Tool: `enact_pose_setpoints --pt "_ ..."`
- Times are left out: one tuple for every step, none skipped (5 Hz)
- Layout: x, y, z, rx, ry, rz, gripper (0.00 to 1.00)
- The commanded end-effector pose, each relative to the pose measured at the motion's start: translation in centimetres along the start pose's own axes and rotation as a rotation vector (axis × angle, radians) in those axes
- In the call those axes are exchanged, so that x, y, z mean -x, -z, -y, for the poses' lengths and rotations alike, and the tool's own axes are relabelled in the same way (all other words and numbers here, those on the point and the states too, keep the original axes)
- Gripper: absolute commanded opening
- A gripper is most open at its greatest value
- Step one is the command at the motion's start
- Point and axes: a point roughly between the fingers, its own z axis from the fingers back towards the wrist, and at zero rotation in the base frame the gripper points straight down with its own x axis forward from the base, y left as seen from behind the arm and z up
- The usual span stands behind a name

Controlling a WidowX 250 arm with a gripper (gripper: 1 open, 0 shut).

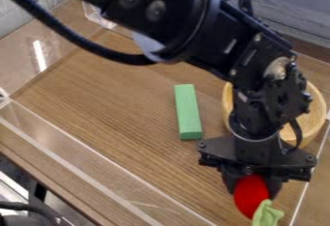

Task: Move the red object to the right side of the table

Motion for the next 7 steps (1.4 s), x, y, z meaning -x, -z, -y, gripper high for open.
enact_pose_setpoints --pt "0.01 -0.15 0.47 0.020 0.018 0.019 0.00" --pt "0.28 -0.06 0.51 0.025 0.027 0.021 0.00" --pt "0.36 0.05 0.50 0.025 0.034 0.018 0.00" --pt "0.43 0.15 0.49 0.025 0.041 0.014 0.00" --pt "0.51 0.27 0.48 0.025 0.048 0.010 0.00" --pt "0.58 0.18 0.49 0.026 0.058 0.006 0.00" --pt "0.64 0.09 0.49 0.027 0.066 0.000 0.00"
